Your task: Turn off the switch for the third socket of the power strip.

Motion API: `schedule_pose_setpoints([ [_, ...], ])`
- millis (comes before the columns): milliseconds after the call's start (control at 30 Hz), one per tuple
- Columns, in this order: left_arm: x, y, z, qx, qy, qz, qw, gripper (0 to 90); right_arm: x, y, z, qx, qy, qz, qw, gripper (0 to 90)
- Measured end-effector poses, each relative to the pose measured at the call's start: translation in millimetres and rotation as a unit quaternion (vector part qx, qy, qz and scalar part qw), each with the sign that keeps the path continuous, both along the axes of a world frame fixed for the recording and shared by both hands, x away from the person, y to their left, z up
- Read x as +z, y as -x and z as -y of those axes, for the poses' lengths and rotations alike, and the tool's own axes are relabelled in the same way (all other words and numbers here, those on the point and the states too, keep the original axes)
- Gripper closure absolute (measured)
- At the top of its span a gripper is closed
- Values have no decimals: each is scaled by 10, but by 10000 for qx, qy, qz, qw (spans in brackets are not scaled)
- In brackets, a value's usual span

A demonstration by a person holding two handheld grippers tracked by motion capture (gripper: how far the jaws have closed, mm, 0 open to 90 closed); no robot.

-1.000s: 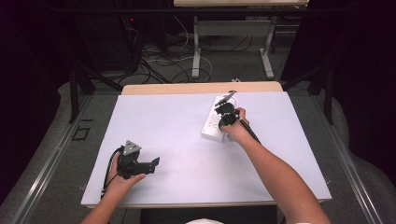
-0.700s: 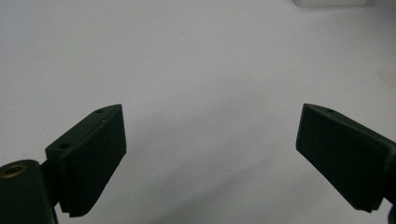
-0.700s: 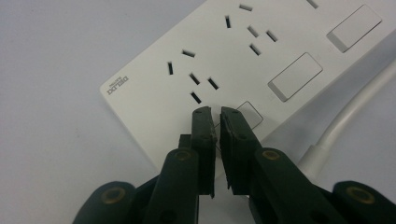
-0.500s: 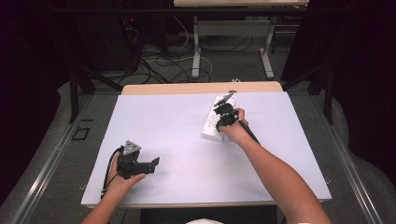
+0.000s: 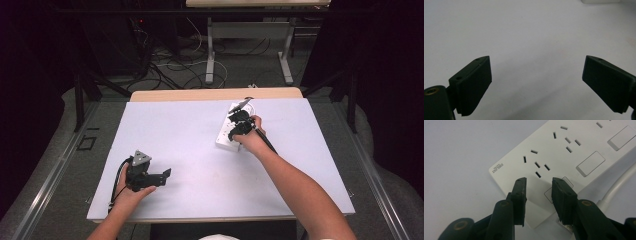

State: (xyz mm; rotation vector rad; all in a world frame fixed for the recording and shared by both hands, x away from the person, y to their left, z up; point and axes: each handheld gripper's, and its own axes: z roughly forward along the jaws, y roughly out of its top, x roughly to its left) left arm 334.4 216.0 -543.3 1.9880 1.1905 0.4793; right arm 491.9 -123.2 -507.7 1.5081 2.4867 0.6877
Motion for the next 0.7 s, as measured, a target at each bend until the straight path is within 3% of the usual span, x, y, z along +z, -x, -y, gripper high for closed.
schedule_pose_setpoints([
  [167,2,-1,-5,-16,-21,-11,10000,86,40,13,-28,-40,20,-80,10000,592],
  [267,5,-2,-6,-26,-9,-47,10000,86,26,24,-45,1,-76,79,9999,571],
  [367,1,-4,-5,-15,1,-38,10000,86,54,41,-60,43,96,32,9999,547],
  [433,-2,-4,-3,-2,7,-20,10000,86,38,46,-69,94,-27,129,9999,534],
  [533,0,-5,-5,-14,0,-35,10000,86,61,65,-84,126,89,63,9999,518],
  [700,1,-4,-4,-21,-4,-44,10000,86,56,93,-110,181,16,309,9994,466],
])
